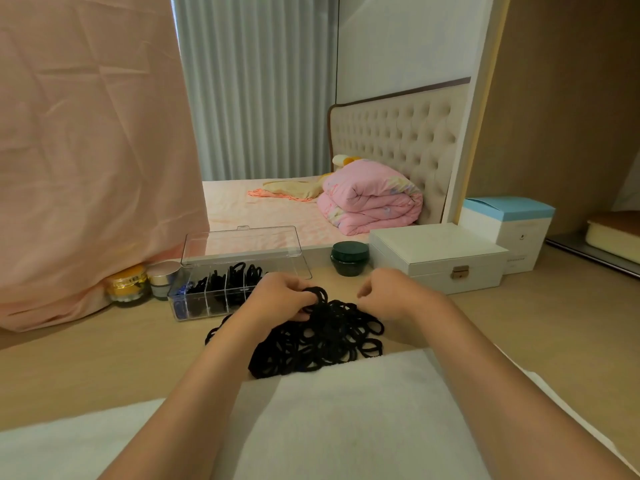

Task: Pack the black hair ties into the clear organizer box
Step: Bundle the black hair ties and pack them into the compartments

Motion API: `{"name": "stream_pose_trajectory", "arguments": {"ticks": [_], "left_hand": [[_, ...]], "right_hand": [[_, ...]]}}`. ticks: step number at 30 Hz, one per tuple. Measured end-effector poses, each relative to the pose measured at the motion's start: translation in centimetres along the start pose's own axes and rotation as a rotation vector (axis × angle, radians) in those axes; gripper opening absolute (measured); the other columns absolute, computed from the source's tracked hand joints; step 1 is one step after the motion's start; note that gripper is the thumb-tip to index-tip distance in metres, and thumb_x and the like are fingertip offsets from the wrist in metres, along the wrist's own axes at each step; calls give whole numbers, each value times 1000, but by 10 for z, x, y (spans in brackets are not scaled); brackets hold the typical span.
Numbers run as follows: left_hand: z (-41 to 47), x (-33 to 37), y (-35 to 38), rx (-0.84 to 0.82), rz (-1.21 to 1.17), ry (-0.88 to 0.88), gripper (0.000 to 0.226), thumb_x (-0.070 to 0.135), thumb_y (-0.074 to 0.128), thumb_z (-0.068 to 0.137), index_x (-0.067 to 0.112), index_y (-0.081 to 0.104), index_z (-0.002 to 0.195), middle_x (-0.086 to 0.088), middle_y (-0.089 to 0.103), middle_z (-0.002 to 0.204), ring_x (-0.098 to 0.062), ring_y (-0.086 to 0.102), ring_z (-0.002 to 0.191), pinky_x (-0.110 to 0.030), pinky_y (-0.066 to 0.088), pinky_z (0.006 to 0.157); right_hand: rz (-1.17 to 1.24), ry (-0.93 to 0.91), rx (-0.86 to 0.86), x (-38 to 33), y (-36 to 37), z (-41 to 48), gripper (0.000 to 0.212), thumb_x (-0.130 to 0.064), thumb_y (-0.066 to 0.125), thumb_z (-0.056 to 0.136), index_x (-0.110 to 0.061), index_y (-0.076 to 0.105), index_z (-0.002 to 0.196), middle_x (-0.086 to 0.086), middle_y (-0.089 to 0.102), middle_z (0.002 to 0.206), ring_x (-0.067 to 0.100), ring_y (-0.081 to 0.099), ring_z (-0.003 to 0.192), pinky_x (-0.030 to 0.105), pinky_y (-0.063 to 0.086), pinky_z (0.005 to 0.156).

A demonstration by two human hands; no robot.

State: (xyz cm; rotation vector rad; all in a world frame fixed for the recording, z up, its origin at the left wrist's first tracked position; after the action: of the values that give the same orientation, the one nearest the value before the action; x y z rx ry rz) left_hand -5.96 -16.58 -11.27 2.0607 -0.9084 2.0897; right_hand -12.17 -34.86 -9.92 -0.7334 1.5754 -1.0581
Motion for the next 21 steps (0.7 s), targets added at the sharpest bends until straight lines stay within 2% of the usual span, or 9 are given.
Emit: {"name": "stream_pose_trajectory", "arguments": {"ticks": [3, 6, 8, 10, 12, 15, 17, 19, 21], "left_hand": [[2, -1, -6, 20, 27, 7, 12, 12, 72, 90, 19, 77, 98, -2, 76, 99, -17, 75, 89, -32, 61, 86], [1, 0, -12, 31, 50, 23, 10, 13, 72, 90, 21, 77, 95, -3, 77, 96, -17, 75, 88, -34, 61, 87], [0, 3, -18, 49, 42, 38, 10, 12, 72, 90, 22, 75, 92, -3, 76, 96, -17, 75, 84, -27, 61, 79], [-4, 8, -25, 66, 47, 60, 11, 13, 70, 92, 24, 72, 90, -3, 75, 93, -13, 73, 77, -16, 57, 64], [-5, 10, -32, 76, 81, 82, 12, 14, 70, 92, 26, 72, 89, -1, 75, 92, -13, 74, 75, -20, 59, 68], [-6, 10, -47, 72, 140, 82, 10, 15, 70, 92, 25, 74, 91, -3, 77, 92, -15, 76, 77, -31, 62, 83], [-5, 9, -59, 69, 109, 69, 9, 13, 70, 92, 20, 75, 96, -5, 77, 93, -10, 75, 71, -25, 62, 76], [-7, 9, -68, 67, 82, 71, 9, 12, 70, 92, 18, 76, 96, -3, 77, 90, -4, 73, 63, -16, 58, 64], [-8, 5, -75, 68, 53, 75, 9, 13, 72, 91, 19, 77, 96, -2, 77, 89, -5, 73, 65, -17, 58, 66]], "right_hand": [[-58, 24, -99, 2, 16, 1, 35, -31, 61, 87, -10, 76, 110, 13, 74, 108, 27, 69, 102, 43, 59, 92], [-30, -20, -132, -7, 24, 3, 26, -26, 66, 91, -15, 76, 111, 6, 73, 102, 22, 69, 94, 37, 60, 87], [-26, -55, -134, -12, 26, 4, 22, -22, 69, 91, -16, 76, 111, 2, 72, 100, 21, 68, 95, 35, 59, 88], [5, -83, -128, -18, 23, 3, 17, -20, 72, 89, -17, 78, 105, 0, 74, 96, 19, 69, 93, 34, 59, 86], [40, -122, -121, -27, 15, 1, 12, -21, 76, 86, -19, 80, 98, -2, 76, 91, 16, 70, 89, 33, 59, 84], [78, -184, -125, -49, -2, -3, 4, -20, 79, 85, -21, 78, 88, -5, 75, 86, 10, 67, 76, 24, 55, 72], [131, -209, -170, -67, -5, -6, 4, -19, 78, 86, -22, 75, 87, -1, 74, 81, 8, 63, 64, 23, 51, 62], [269, -234, -226, -86, -3, -9, 4, -16, 76, 88, -18, 75, 91, -1, 73, 77, 8, 62, 60, 21, 46, 51], [438, -255, -254, -103, 2, -8, 8, -11, 74, 90, -14, 75, 97, 0, 74, 79, 10, 65, 63, 20, 44, 47]]}}
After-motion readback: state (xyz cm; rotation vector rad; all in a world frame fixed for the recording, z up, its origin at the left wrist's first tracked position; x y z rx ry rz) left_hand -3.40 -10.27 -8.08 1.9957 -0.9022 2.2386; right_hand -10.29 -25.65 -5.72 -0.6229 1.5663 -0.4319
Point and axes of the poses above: each hand's wrist, its own z-axis towards the middle knuckle, its own y-axis out of the palm, x = y × z, the point moved 9 cm from there along z, towards the middle knuckle
